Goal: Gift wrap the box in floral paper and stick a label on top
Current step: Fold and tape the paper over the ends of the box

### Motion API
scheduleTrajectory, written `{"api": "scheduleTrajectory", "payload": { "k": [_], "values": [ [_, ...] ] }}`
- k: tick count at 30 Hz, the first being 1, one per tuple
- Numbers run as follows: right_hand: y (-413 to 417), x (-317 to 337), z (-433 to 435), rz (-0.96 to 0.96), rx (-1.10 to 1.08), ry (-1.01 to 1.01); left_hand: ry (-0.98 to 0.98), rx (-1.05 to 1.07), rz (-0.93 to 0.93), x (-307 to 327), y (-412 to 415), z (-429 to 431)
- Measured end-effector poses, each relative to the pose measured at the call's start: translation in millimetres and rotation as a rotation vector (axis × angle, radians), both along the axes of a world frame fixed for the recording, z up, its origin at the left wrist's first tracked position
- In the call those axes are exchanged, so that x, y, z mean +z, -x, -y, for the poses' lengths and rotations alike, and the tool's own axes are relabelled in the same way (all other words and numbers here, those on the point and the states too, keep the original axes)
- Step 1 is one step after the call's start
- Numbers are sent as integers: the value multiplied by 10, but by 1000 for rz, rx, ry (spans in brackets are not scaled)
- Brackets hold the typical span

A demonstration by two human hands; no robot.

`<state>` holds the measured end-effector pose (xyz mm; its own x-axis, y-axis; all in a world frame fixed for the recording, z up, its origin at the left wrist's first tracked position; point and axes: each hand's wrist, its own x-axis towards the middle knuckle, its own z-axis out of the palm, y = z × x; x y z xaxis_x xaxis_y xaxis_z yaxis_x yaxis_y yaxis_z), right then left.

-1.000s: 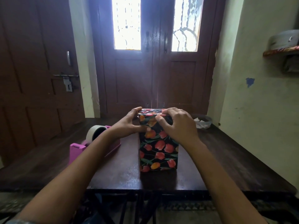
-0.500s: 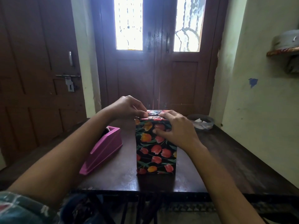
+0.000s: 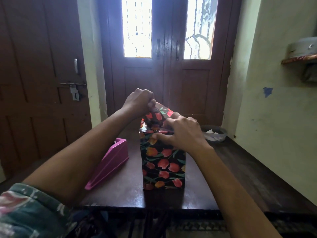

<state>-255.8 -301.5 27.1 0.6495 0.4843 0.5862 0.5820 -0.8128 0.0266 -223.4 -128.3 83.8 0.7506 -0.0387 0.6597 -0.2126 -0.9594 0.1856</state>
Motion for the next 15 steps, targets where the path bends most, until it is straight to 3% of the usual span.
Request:
{"api": "scheduleTrajectory", "payload": {
  "k": [7,11,13,15],
  "values": [
    [-30,-130,-2,-30,71,-36,301,102,69,-27,-83,-23],
    [-112,-163,36,-168,104,-184,450,-39,94,-48,-40,-68],
    [-151,-144,46,-214,100,-199,391,-229,104,7,45,-76],
    [-178,-121,31,-229,111,-222,216,-388,-18,73,126,-63]
  ]
}}
